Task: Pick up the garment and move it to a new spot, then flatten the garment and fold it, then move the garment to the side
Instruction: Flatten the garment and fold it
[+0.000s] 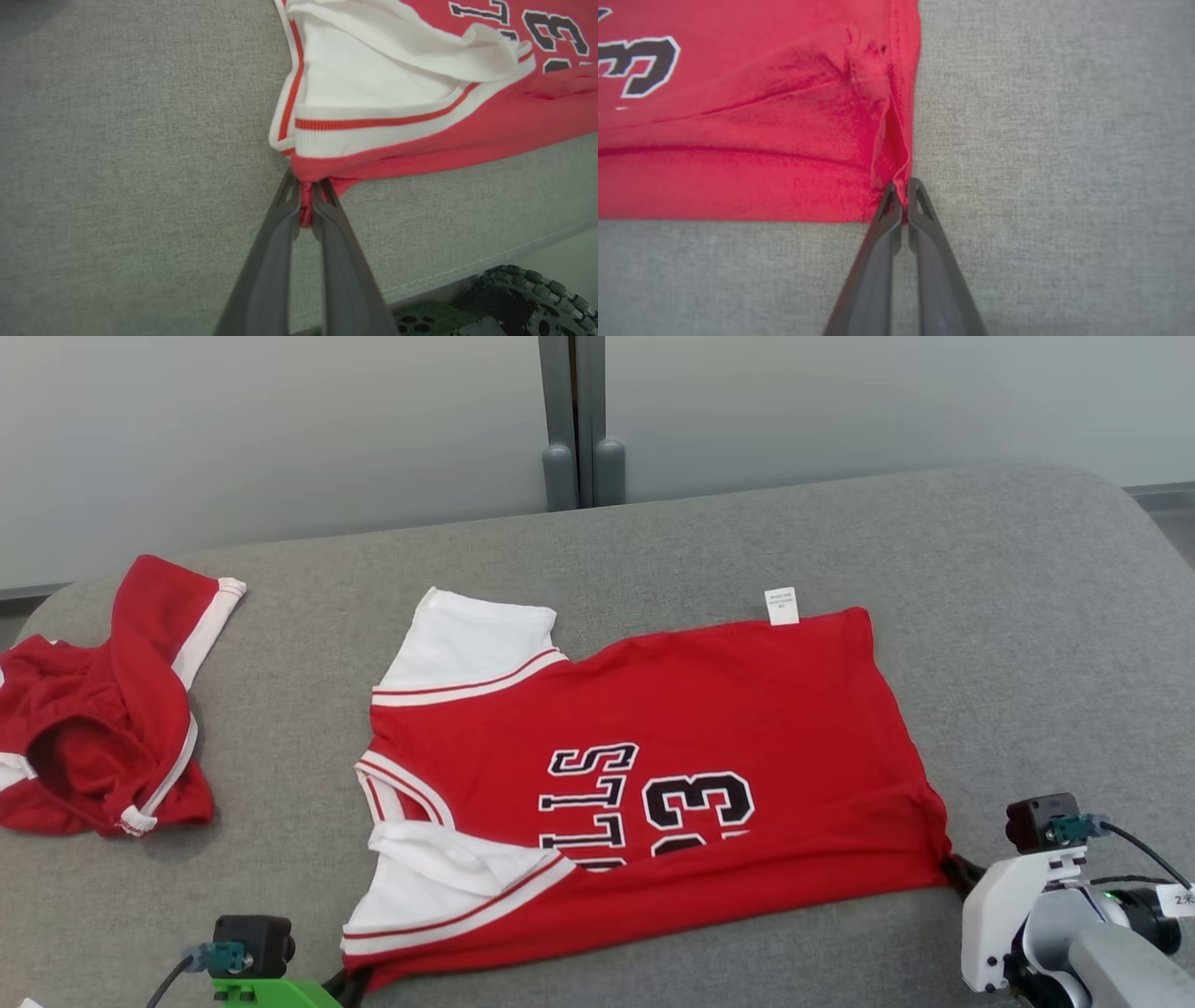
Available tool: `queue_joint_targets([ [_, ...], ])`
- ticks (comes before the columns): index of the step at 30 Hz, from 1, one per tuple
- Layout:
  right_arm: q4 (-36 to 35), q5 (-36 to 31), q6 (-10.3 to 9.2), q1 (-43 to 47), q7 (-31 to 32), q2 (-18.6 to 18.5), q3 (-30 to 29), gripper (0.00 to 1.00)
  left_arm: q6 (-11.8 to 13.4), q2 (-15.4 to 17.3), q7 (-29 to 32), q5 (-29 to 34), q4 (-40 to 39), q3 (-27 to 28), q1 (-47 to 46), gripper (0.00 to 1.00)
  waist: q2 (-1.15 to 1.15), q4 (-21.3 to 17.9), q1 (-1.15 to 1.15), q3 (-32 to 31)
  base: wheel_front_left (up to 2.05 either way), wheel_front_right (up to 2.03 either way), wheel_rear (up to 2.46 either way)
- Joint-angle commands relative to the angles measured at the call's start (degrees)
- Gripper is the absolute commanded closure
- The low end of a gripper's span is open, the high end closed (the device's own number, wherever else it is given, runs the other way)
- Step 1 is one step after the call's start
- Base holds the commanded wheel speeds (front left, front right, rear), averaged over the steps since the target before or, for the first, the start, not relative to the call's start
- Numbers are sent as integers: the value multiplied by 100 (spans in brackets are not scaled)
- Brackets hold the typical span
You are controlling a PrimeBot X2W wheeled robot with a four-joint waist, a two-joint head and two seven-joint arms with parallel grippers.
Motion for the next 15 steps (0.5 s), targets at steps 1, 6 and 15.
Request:
queue_joint_targets([
  [1, -133, 108, -19, 253, 270, -158, -16, 100, 141, 129, 128, -42, -201, 60, 210, 100, 0, 0, 0, -4, 0, 0, 0],
  [6, -748, 232, -21, 648, 695, -342, -263, 32, 415, 236, 449, -193, -670, 77, 581, 55, 0, -32, 0, 0, 0, 0, 0],
  [15, -2161, 553, -14, 846, 907, -194, -1012, 0, 428, 612, 611, 80, -1177, 179, 52, 0, 0, -66, 0, 178, 0, 0, 0],
])
